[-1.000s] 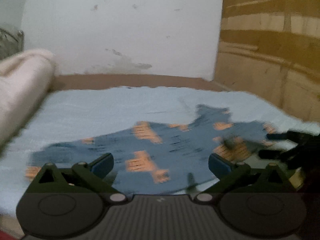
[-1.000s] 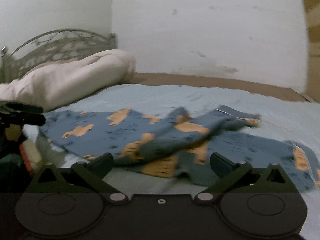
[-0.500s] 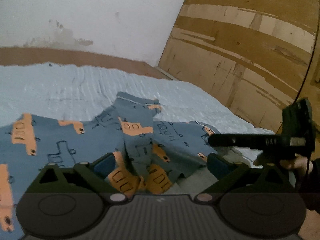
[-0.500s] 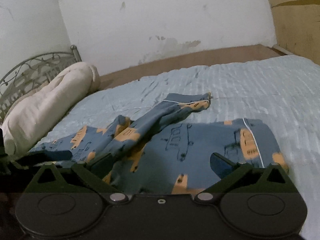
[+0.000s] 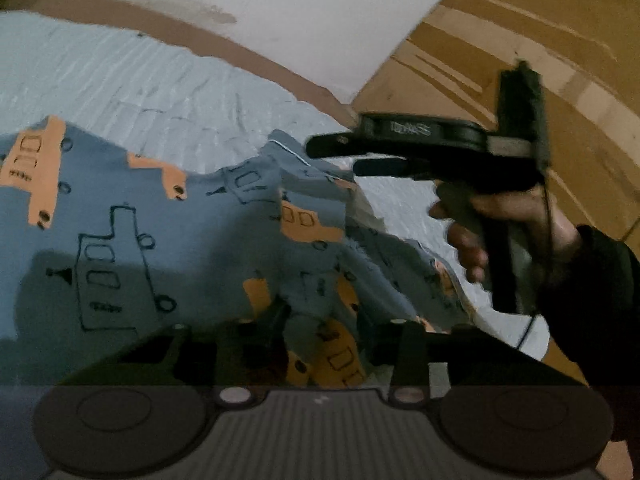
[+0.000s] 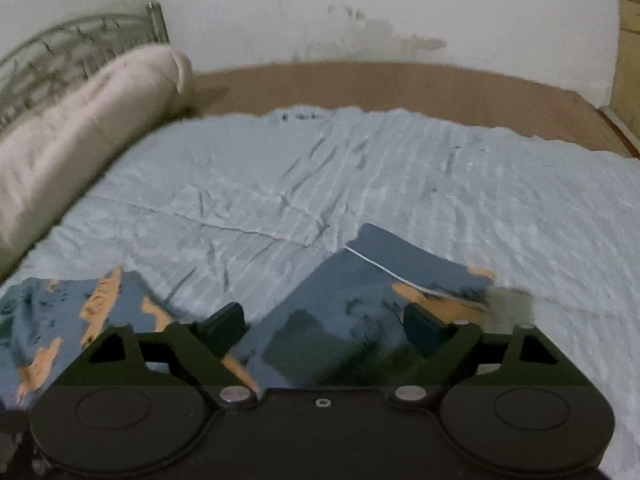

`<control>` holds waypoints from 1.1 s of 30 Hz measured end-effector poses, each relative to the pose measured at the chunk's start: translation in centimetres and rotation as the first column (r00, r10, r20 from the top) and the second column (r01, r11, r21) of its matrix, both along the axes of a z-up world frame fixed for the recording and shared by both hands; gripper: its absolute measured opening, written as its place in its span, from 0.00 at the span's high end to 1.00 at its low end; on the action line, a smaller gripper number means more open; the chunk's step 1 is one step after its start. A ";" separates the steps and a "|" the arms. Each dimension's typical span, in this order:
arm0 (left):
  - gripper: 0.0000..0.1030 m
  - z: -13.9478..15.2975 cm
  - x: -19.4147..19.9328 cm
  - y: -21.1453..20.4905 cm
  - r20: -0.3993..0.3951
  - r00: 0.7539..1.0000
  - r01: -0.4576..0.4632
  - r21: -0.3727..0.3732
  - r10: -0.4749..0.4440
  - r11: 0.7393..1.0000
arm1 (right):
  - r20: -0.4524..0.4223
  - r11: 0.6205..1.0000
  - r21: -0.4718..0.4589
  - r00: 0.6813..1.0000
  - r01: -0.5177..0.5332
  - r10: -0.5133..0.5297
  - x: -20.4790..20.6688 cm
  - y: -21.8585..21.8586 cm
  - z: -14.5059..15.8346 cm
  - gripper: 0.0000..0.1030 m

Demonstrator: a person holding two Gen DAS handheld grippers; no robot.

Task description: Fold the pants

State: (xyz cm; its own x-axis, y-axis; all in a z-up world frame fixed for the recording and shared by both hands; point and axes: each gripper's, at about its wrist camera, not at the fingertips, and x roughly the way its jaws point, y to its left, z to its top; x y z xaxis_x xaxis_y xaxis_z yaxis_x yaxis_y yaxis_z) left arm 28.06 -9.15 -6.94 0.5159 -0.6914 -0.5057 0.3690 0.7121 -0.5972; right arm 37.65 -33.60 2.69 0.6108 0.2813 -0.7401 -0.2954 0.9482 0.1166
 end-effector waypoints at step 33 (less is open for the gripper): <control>0.99 6.2 -3.5 -2.1 0.237 0.971 -0.098 0.282 0.030 0.954 | 0.152 0.976 -0.023 0.965 0.218 -0.212 -4.1 -5.1 5.8 0.99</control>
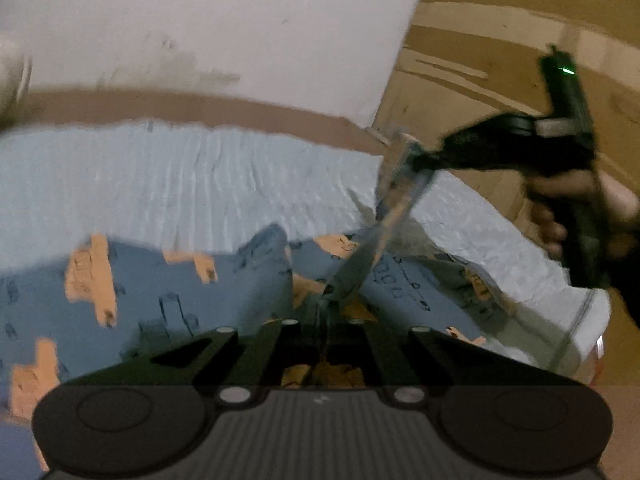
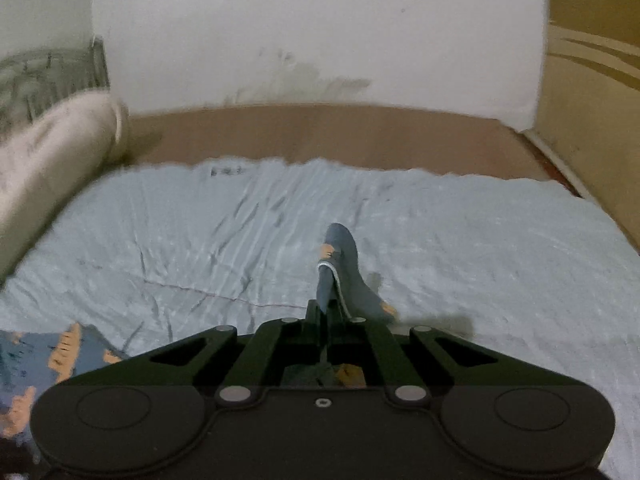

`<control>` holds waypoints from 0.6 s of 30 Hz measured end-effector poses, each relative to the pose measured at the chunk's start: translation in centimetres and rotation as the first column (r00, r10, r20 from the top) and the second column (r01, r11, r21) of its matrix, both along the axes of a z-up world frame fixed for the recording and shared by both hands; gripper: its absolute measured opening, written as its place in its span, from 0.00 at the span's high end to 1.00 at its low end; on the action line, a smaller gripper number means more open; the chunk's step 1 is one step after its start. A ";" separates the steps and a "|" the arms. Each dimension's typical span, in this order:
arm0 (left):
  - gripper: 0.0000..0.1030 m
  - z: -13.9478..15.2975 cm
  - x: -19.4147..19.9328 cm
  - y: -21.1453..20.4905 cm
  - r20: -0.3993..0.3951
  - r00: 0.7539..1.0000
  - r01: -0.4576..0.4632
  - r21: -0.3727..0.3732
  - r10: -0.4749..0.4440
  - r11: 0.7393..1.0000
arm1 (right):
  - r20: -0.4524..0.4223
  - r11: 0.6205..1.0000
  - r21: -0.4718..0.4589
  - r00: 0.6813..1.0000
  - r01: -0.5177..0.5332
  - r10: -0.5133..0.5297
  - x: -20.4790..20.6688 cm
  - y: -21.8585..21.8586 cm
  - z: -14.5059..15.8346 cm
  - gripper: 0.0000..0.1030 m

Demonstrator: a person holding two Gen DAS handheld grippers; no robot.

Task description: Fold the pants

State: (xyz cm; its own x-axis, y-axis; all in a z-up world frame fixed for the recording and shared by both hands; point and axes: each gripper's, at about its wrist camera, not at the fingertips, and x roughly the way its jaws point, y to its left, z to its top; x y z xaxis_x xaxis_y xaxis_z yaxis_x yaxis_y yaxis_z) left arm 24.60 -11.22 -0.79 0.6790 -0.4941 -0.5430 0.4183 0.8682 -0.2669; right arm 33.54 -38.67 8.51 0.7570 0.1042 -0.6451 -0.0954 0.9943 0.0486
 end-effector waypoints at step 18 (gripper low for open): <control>1.00 -1.8 -3.2 -2.7 0.054 0.997 0.037 0.296 -0.056 0.954 | -0.033 0.917 0.346 0.979 0.200 -0.201 -15.6 -7.0 -10.5 0.79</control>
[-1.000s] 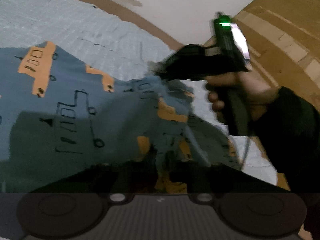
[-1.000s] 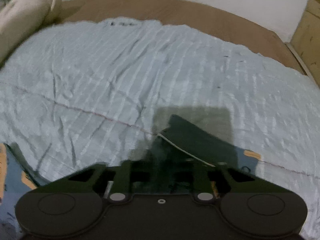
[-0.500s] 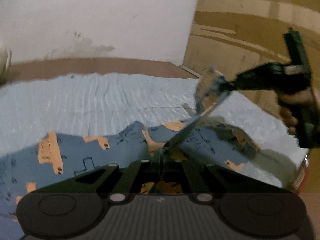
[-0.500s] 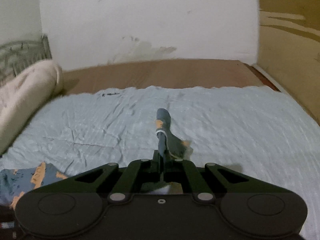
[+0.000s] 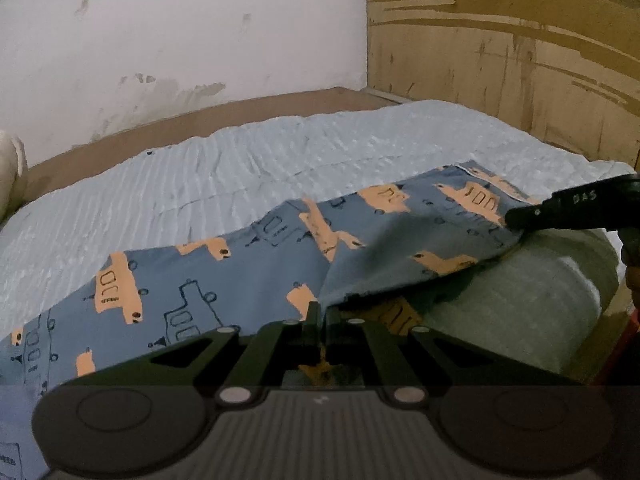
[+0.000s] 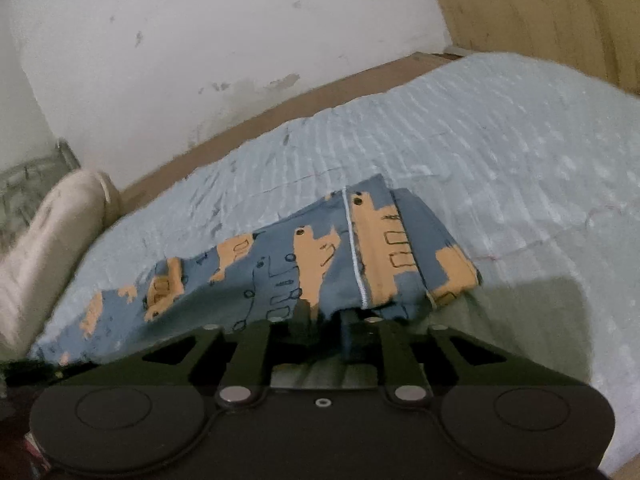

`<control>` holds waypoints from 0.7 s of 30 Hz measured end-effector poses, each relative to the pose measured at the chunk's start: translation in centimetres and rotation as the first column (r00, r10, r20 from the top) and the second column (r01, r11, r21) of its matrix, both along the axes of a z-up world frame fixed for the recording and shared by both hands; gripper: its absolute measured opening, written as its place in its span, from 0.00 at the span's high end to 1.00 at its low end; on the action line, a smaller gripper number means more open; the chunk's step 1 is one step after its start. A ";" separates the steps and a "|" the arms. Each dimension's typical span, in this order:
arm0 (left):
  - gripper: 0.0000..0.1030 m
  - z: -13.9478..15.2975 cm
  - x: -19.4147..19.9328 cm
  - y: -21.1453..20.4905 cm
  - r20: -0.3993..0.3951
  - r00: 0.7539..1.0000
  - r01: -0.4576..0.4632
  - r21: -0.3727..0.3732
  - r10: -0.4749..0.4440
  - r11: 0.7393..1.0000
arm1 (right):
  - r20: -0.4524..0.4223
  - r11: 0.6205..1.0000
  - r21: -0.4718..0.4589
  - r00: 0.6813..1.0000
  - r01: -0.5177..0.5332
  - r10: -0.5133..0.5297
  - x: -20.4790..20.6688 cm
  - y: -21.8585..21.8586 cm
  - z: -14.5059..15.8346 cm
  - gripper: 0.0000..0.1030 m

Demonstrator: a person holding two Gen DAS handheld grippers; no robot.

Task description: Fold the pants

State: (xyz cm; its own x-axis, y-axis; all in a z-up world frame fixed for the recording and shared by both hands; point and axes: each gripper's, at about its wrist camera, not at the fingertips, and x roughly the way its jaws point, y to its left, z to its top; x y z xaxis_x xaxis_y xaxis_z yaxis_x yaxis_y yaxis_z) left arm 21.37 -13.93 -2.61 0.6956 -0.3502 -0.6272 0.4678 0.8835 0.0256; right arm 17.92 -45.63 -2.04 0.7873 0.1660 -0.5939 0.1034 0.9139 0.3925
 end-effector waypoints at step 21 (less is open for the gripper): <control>1.00 -0.2 -0.9 -2.3 -0.024 0.999 0.024 0.016 -0.024 1.000 | 0.127 0.992 -0.014 0.984 0.125 -0.122 2.0 -4.7 1.4 0.95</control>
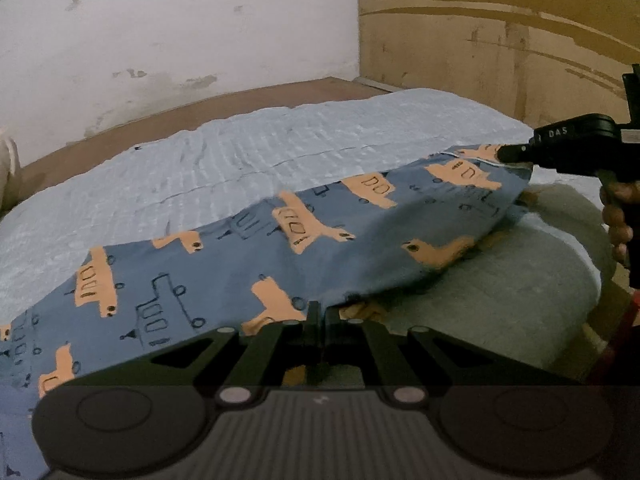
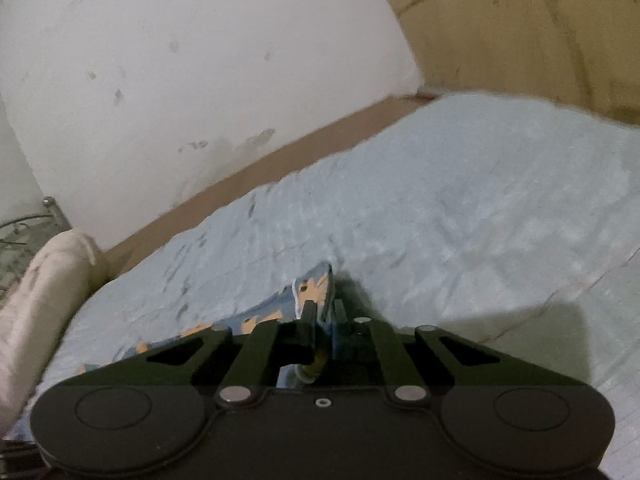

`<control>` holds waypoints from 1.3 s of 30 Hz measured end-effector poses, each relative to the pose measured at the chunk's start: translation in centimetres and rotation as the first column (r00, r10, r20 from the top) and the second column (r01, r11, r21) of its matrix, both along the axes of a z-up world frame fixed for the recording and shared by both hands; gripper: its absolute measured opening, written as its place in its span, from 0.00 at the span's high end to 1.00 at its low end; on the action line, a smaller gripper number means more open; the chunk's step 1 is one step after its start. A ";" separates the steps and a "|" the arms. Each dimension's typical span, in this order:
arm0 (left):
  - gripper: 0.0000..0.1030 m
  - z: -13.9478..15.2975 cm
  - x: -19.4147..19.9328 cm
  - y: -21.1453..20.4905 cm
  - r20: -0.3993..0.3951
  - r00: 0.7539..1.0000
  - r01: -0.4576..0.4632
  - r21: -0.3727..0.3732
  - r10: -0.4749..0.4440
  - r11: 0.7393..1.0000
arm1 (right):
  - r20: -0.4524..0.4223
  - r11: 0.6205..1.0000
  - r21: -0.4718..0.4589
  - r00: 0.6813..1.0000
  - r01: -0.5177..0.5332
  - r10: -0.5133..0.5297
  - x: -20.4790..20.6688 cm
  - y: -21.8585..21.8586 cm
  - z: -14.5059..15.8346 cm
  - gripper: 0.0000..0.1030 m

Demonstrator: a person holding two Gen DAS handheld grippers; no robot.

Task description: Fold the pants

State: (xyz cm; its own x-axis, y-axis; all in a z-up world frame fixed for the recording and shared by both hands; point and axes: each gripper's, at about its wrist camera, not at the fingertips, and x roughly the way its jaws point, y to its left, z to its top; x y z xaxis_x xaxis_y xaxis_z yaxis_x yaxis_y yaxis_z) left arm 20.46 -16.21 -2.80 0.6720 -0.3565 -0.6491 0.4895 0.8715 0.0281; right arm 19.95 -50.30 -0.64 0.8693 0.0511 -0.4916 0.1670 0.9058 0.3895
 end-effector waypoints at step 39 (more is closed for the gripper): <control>0.13 1.6 -0.1 11.8 0.010 0.900 -0.435 -0.044 0.436 0.900 | -0.033 0.983 0.171 0.998 0.065 -0.060 -1.6 -1.6 -1.9 0.90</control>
